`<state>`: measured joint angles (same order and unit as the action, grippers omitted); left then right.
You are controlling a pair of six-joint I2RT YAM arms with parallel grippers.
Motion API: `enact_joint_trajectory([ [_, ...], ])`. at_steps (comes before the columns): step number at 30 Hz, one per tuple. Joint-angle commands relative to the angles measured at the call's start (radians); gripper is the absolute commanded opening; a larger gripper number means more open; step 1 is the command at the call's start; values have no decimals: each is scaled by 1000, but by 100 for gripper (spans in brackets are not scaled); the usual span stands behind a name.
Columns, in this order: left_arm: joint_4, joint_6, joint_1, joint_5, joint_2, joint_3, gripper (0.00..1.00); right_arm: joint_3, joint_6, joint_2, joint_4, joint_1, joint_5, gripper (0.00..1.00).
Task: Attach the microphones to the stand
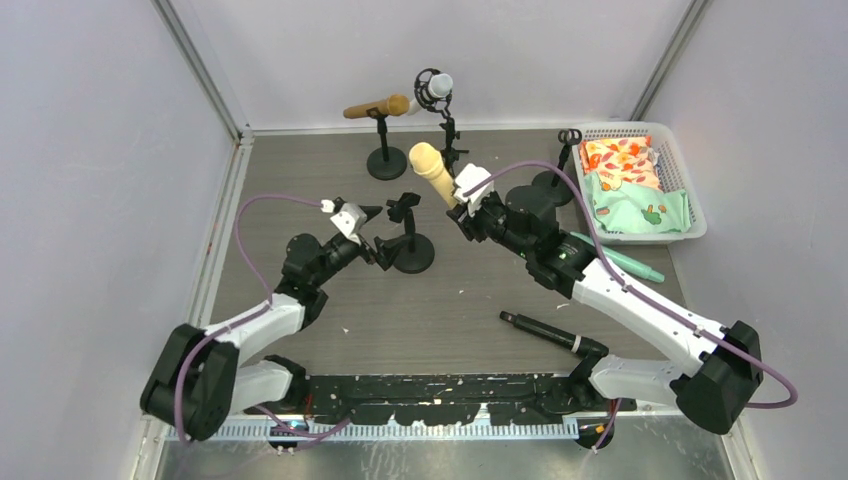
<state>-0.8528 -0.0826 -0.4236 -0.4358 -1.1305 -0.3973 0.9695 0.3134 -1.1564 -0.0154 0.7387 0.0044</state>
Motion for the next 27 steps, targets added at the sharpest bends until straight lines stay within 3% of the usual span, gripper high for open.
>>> enact_joint_trajectory([
  [1,-382,27,62,-96,-108,4,96,30,114,-7,-28,-22,-58,6],
  [7,-573,-13,156,-194,-256,-24,96,40,191,-46,-31,-54,-93,6],
  [13,-578,-32,175,-326,-352,-117,95,70,253,-116,4,-95,-130,6],
  [27,-578,-112,192,-491,-488,-238,91,145,322,-247,56,-120,-166,5],
])
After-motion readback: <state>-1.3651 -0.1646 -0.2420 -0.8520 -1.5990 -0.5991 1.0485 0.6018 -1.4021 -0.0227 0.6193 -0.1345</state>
